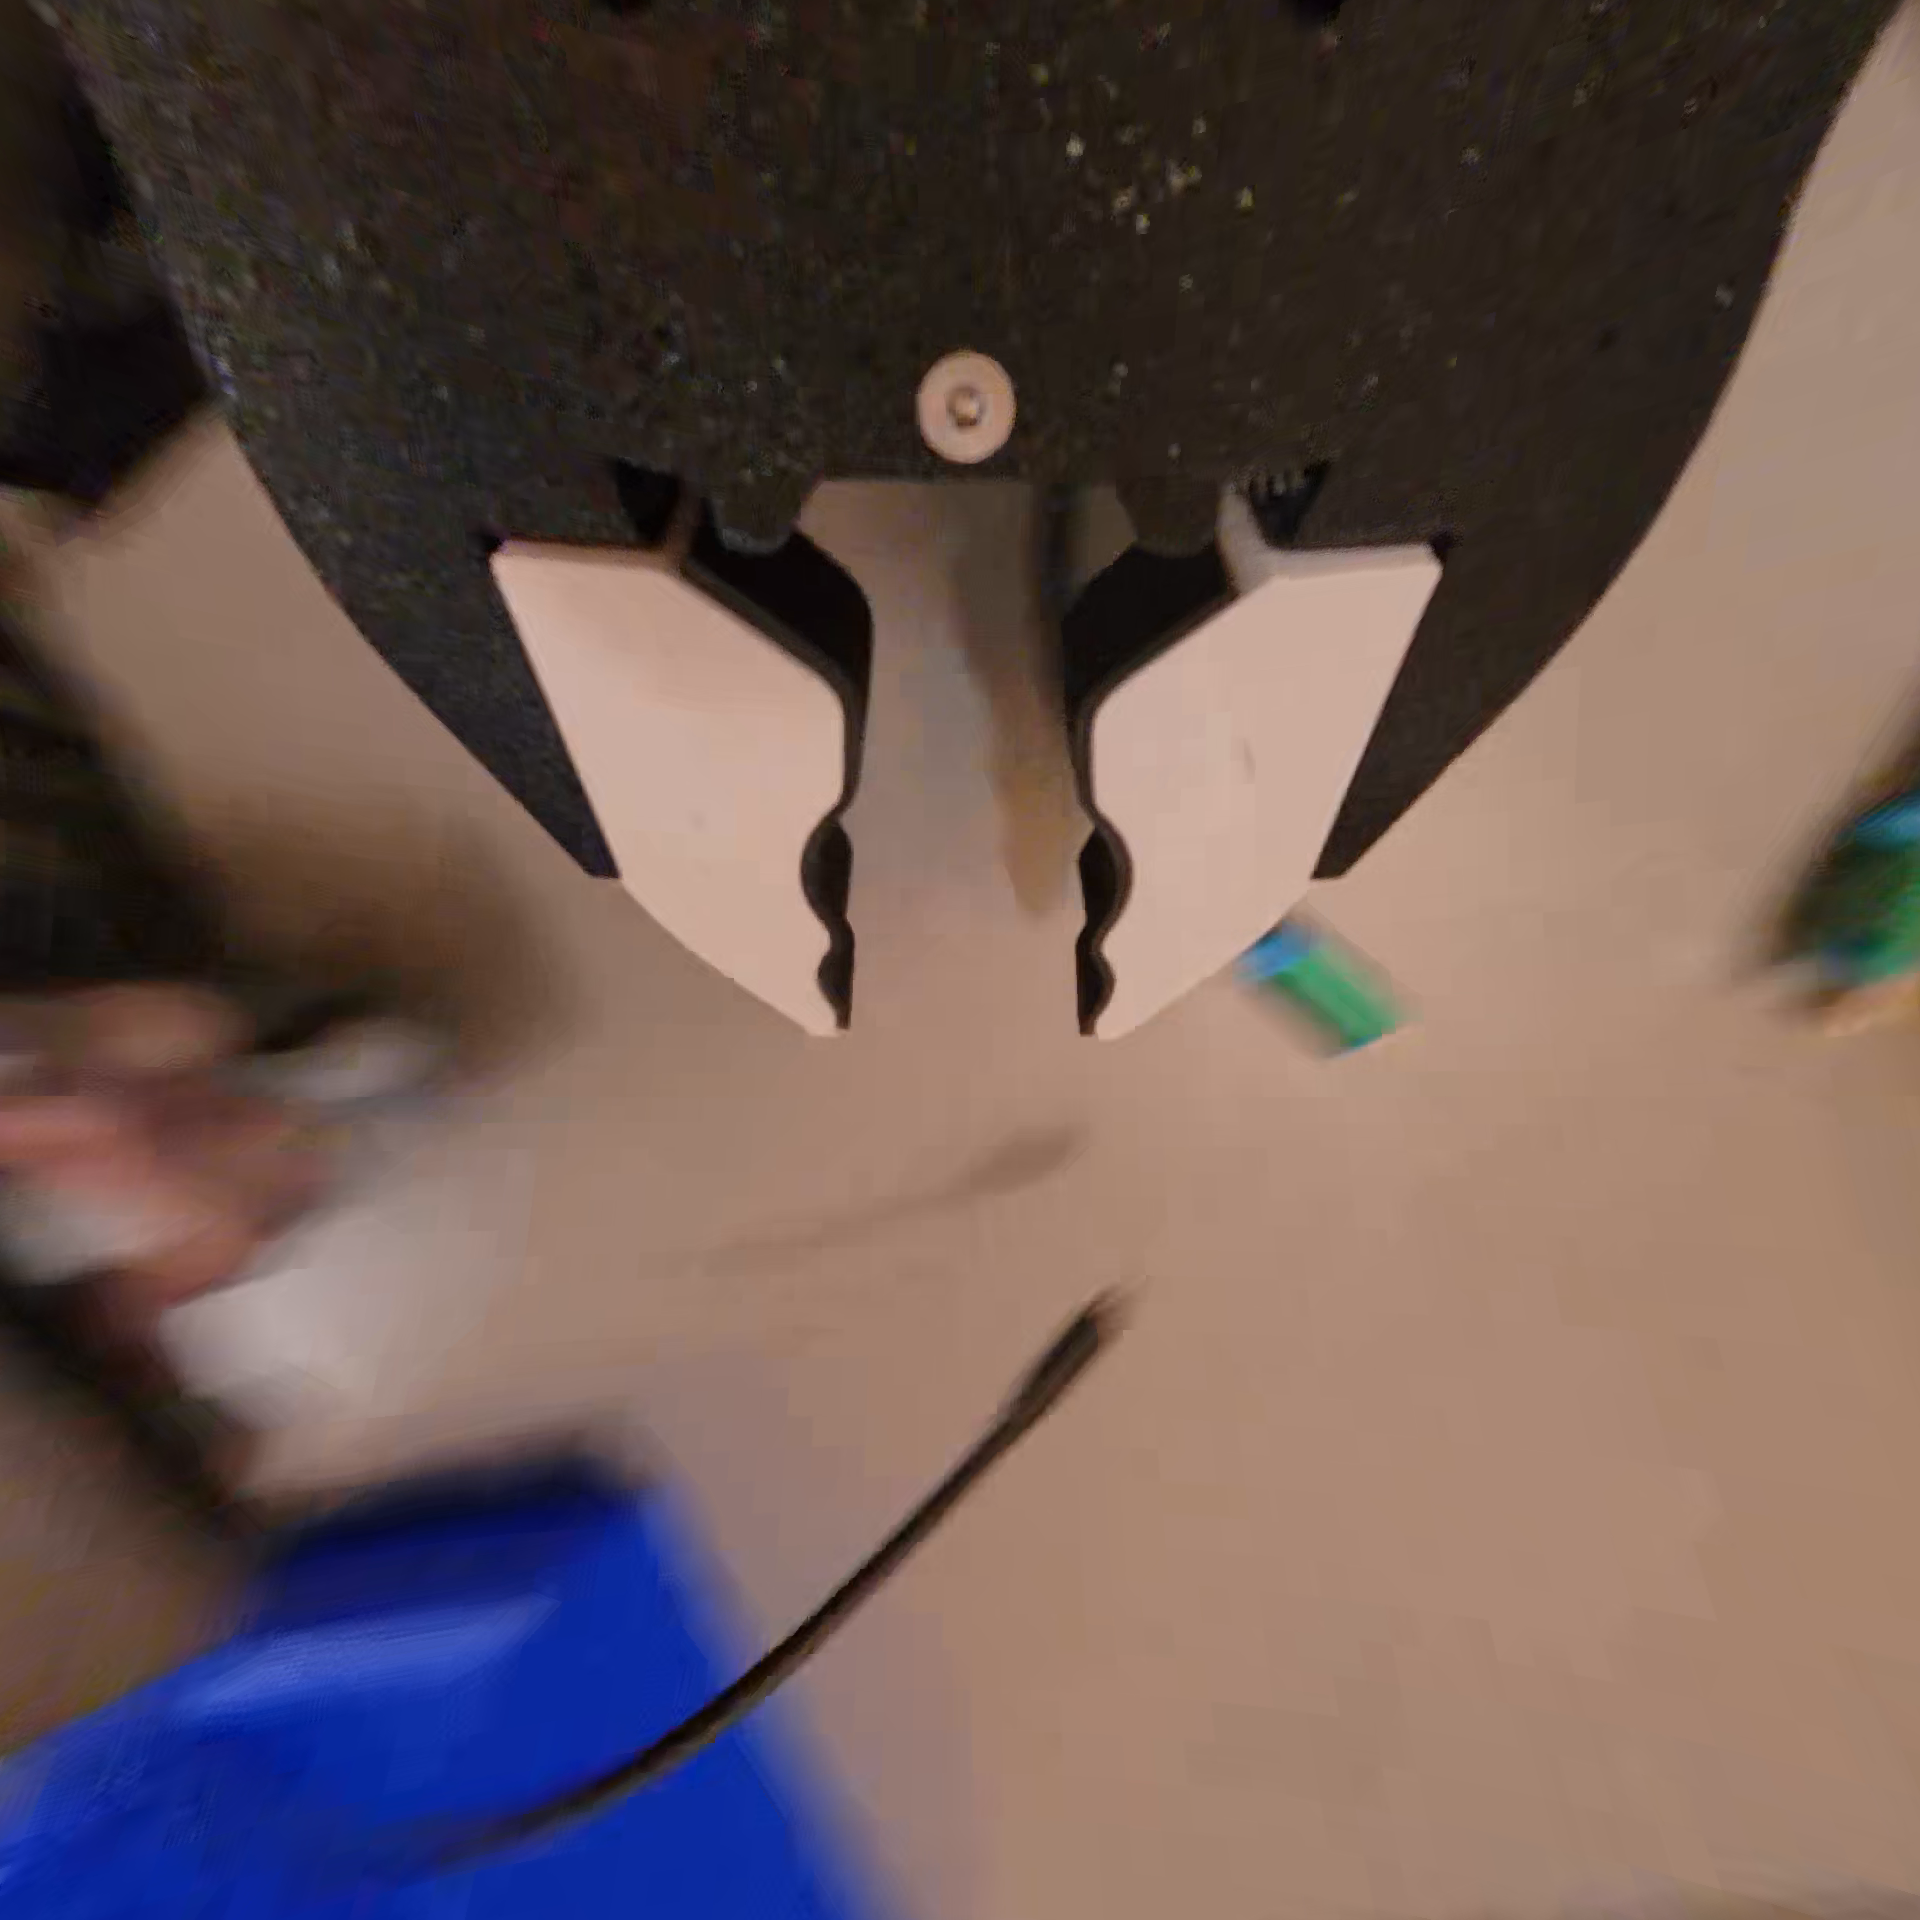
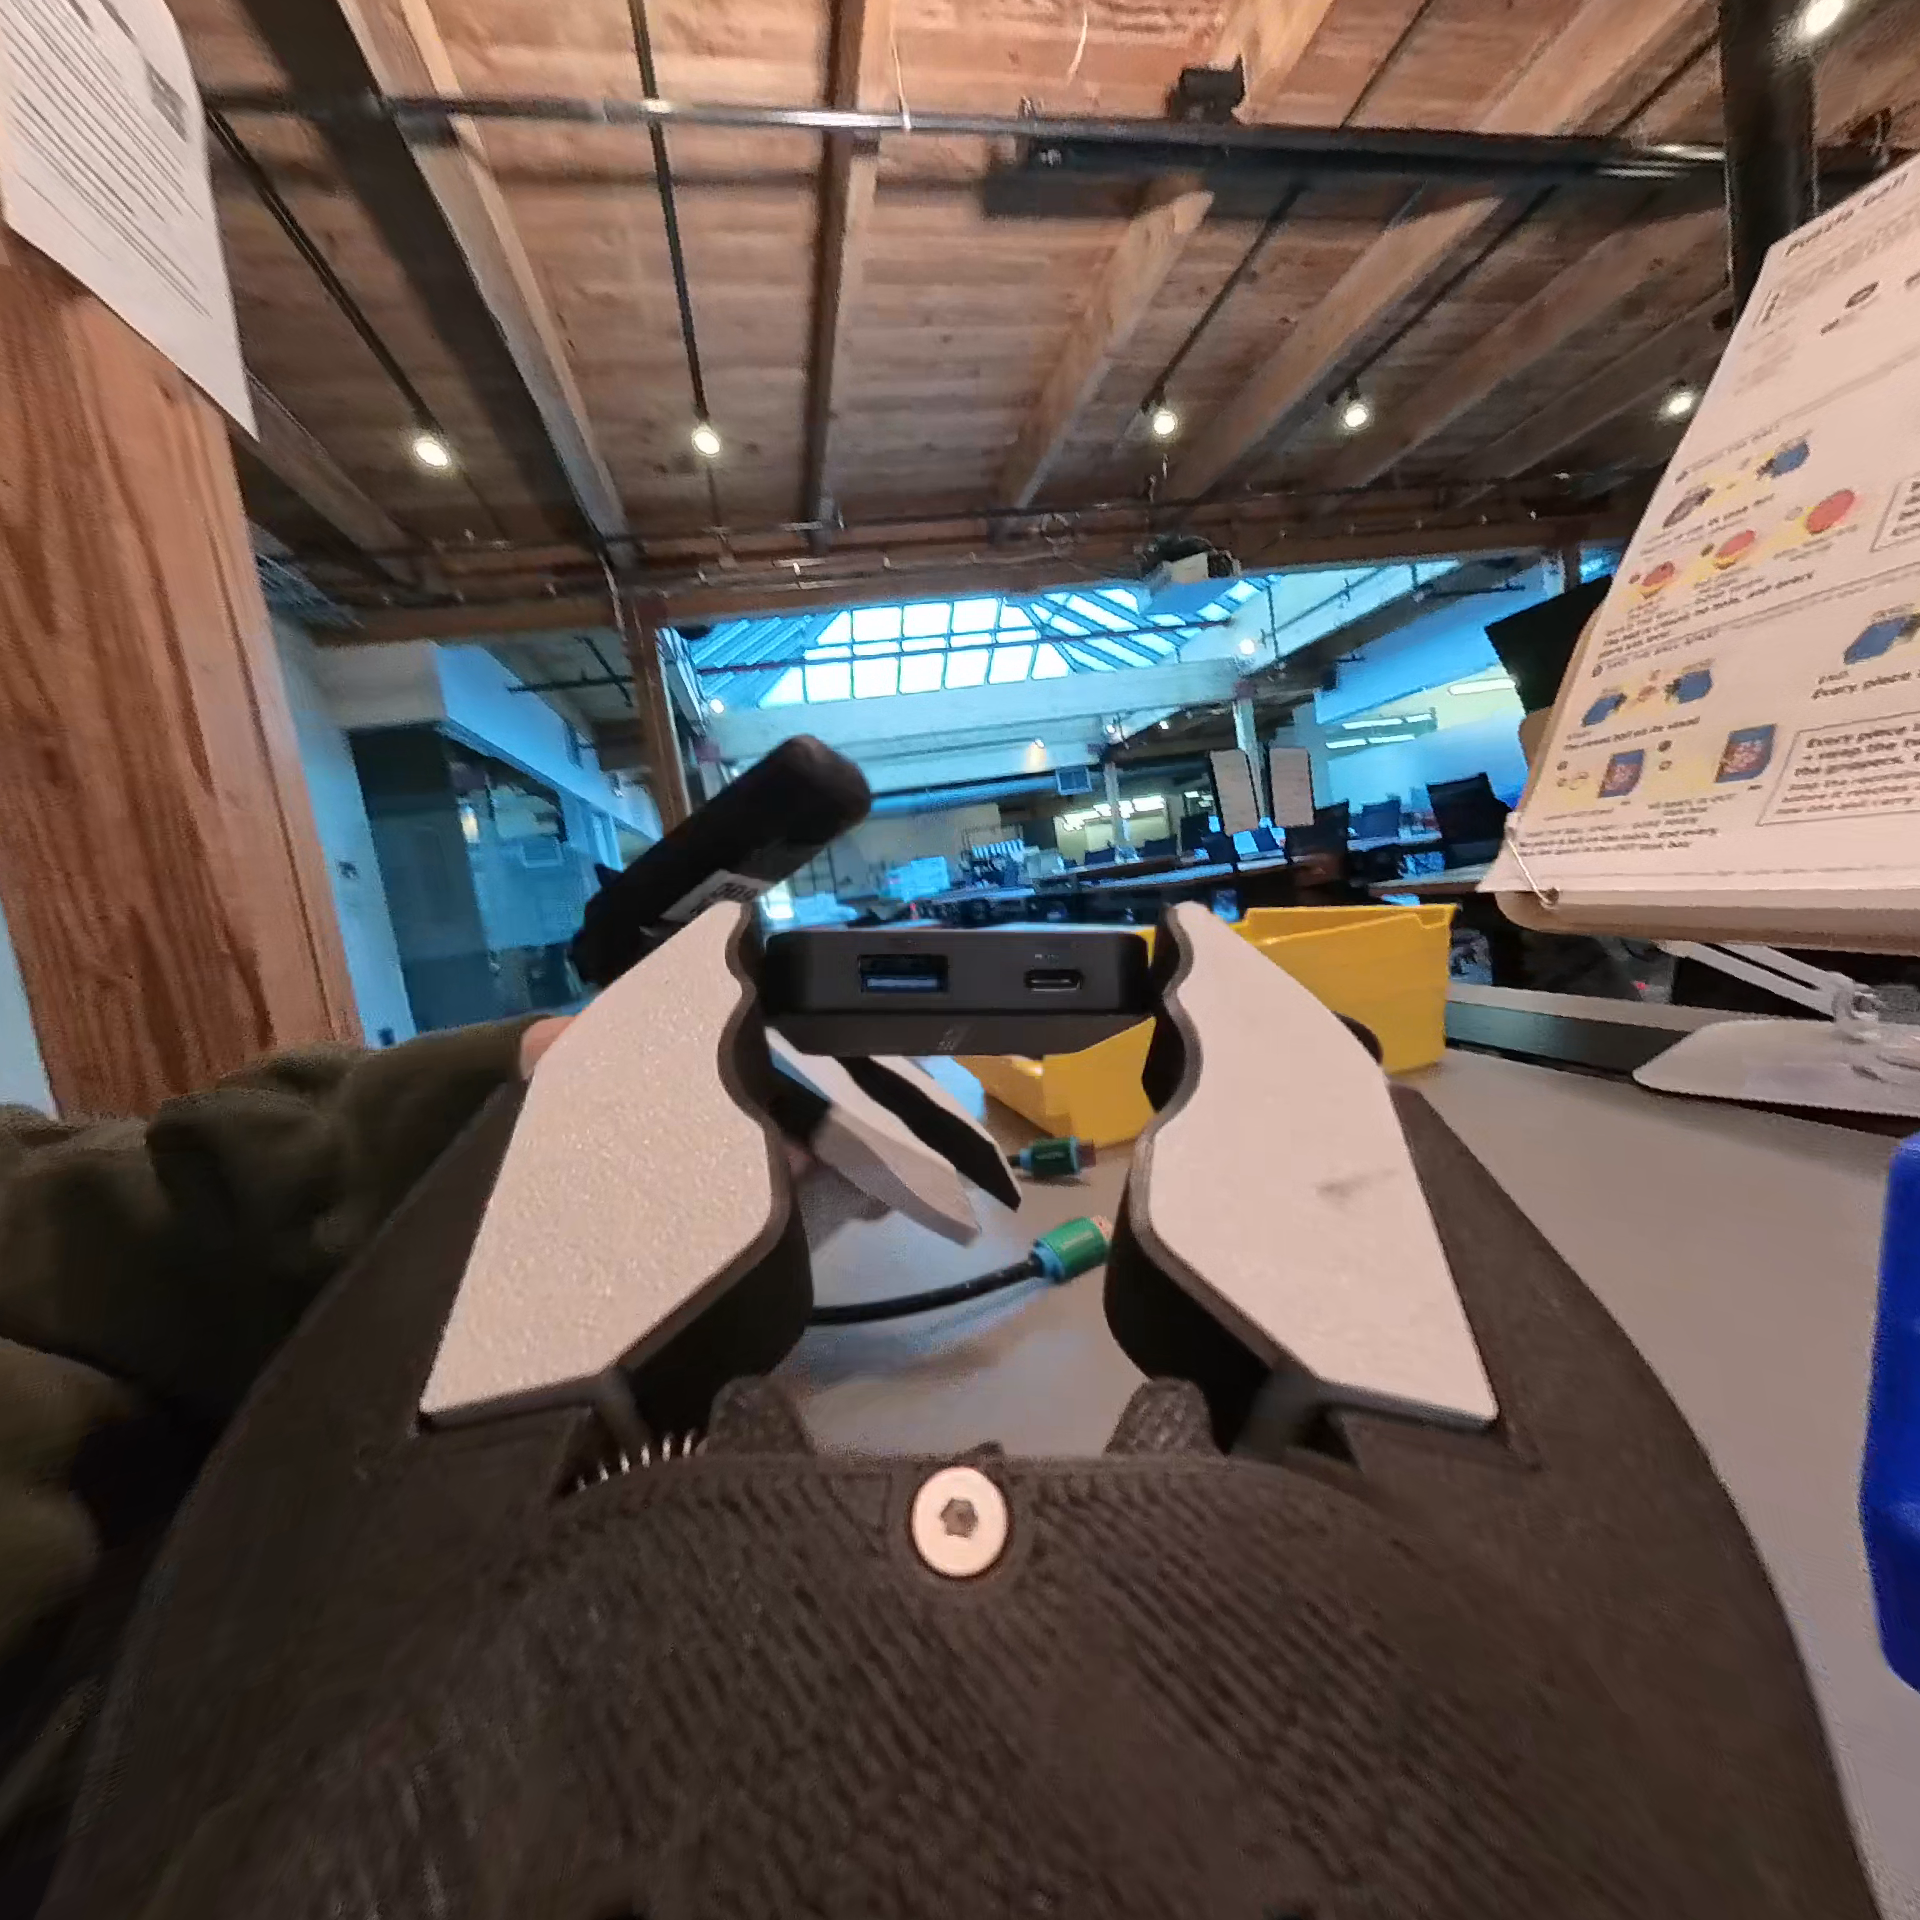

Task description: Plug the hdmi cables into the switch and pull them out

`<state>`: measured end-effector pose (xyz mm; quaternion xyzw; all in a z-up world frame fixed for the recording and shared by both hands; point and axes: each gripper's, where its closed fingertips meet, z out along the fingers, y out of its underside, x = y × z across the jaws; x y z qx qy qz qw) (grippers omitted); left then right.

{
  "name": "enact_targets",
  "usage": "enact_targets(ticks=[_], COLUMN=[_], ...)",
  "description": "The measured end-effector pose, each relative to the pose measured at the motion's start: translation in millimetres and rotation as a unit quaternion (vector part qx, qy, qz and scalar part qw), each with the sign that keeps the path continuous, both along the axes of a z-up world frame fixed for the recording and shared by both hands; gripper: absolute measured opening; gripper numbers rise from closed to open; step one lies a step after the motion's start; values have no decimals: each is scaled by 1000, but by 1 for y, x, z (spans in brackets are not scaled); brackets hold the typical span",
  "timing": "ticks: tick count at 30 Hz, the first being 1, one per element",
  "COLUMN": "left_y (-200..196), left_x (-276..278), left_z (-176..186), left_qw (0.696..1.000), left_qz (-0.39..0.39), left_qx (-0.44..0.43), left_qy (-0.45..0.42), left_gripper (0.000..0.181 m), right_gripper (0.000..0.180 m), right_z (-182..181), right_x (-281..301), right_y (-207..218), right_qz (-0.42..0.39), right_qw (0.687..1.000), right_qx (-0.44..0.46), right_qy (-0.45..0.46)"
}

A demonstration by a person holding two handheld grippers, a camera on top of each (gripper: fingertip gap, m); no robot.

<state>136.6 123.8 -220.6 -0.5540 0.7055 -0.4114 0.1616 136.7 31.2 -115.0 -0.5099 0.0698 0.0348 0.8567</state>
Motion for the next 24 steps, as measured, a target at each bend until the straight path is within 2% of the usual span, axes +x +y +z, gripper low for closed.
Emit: enact_targets(ticks=[1, 3, 5, 7, 8, 9, 13, 15, 18, 24], left_y=[-26, -56, -61, -61, -63, -67, -76, -70, -62, -58], left_x=[-6, -20, -24, -30, -31, -32, -31, -30, -29, -27], left_z=[18, 47, 67, 84, 83, 82, 76, 73, 70, 71], left_qw=[993, 949, 888, 829, 821, 820, 829, 834, 857, 892], left_qz=[-41, -108, -125, -146, -153, -156, -146, -128, -99, -65], left_qx=[-106, -297, -442, -540, -551, -550, -539, -534, -499, -440], left_qy=[-21, -16, -5, -1, 6, 11, 36, 58, 78, 79], left_gripper=[41, 47, 52, 53, 53, 53, 24, 21, 17, 13], right_gripper=[72, 72, 72, 72, 72, 72, 72, 71, 71, 73], right_z=[2, 5, 5, 3, 1, -1, -15, -22, -31, -38], right_x=[-1, -7, -15, -21, -25, -30, -43, -43, -43, -41], right_y=[-2, -2, 3, 7, 10, 14, 33, 39, 48, 56], right_qz=[6, 28, 38, 46, 49, 48, 41, 23, -1, -35], right_qw=[1000, 999, 999, 998, 998, 997, 991, 987, 978, 967], right_qx=[10, 22, 15, 8, -2, -15, -72, -101, -149, -184], right_qy=[0, -6, -24, -34, -44, -59, -106, -123, -147, -173])
